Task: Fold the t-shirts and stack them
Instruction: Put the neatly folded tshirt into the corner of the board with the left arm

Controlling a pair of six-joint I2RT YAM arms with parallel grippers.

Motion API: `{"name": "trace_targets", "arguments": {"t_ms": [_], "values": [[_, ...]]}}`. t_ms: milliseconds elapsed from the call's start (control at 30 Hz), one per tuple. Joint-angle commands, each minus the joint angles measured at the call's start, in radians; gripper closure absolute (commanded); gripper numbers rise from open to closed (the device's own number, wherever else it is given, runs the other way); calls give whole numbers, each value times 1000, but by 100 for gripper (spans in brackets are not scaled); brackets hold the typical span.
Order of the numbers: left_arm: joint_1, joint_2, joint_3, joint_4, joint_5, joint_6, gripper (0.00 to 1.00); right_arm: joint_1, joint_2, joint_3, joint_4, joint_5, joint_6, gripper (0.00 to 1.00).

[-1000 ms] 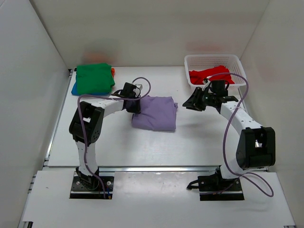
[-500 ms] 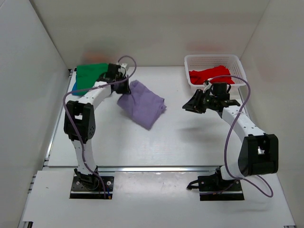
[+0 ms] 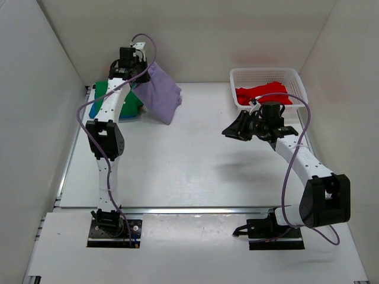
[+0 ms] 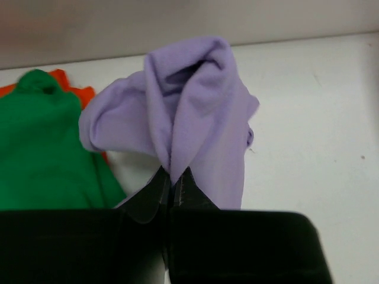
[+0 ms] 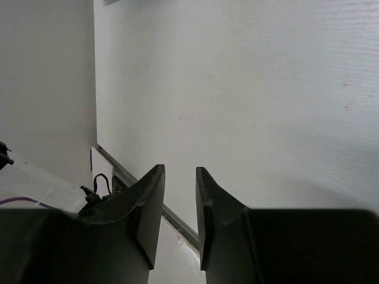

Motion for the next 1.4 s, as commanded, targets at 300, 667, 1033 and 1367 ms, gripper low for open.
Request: {"name": "trace_targets", "arguments": {"t_ms": [300,667,1033,1367], "values": [[163,-151,-9,-27,35,18,100,6,25,31,42,-13,13,76],[273,-160,57,63,172,-85,100,37,44,41,17,0,10,76],[348,-223,3,130,190,-126,100,57,64,67,-4,3,7,76],[408,-145,-75,106,97,-128,100,72,87,75,-27,3,5,76]]}}
